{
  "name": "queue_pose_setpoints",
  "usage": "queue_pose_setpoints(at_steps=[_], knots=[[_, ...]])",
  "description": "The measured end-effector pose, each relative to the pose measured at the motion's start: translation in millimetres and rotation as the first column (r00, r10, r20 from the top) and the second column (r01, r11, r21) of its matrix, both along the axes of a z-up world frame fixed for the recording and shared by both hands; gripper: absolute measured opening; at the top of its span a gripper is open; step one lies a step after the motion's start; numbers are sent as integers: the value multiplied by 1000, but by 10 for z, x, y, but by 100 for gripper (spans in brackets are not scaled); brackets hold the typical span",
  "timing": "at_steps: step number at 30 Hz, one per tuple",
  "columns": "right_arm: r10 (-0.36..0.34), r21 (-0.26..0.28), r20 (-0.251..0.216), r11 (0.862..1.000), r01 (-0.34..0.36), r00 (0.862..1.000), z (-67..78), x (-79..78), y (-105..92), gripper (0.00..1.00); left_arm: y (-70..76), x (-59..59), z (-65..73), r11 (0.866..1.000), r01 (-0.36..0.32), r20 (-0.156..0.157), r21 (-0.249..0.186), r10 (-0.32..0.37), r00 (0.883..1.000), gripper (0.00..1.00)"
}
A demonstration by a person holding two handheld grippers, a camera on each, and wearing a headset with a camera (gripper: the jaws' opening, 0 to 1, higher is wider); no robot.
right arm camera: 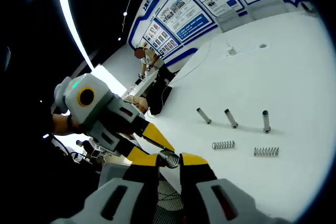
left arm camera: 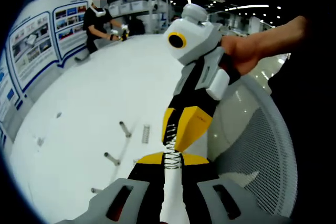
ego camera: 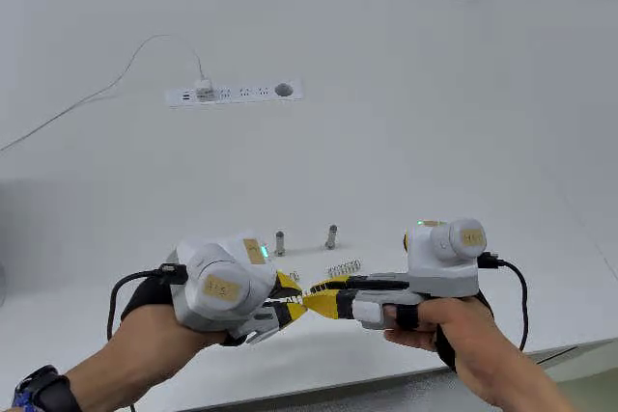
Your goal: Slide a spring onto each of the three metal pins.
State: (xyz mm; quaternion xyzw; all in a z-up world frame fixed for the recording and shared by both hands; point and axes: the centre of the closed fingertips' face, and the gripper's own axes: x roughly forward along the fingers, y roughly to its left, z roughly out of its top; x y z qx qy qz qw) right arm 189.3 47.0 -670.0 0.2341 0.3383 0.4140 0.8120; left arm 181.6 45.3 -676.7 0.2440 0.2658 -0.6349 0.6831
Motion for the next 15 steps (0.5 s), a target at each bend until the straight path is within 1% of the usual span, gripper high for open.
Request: queue_pose_setpoints(at_steps=[4,7,12,15], knots=[[7,27,-14,1000,-7,1000,28,-24,28,13,-6,-12,-4,1000,15,1,0,-15,1000,11],[11,37,-18,999,-11,1000,36,-40,42,13,-10,-25,-3,999,32,6,3,-32,999,11],[16,39,-20,999,-15,1000,36,-47,45,13,-4,-33,1,999,49,5,3,-50,999,11],[16,31,-9,999,-15,1000,52,-34,42,12,-12,-27,11,999,53,-1,-6,-53,999,11]])
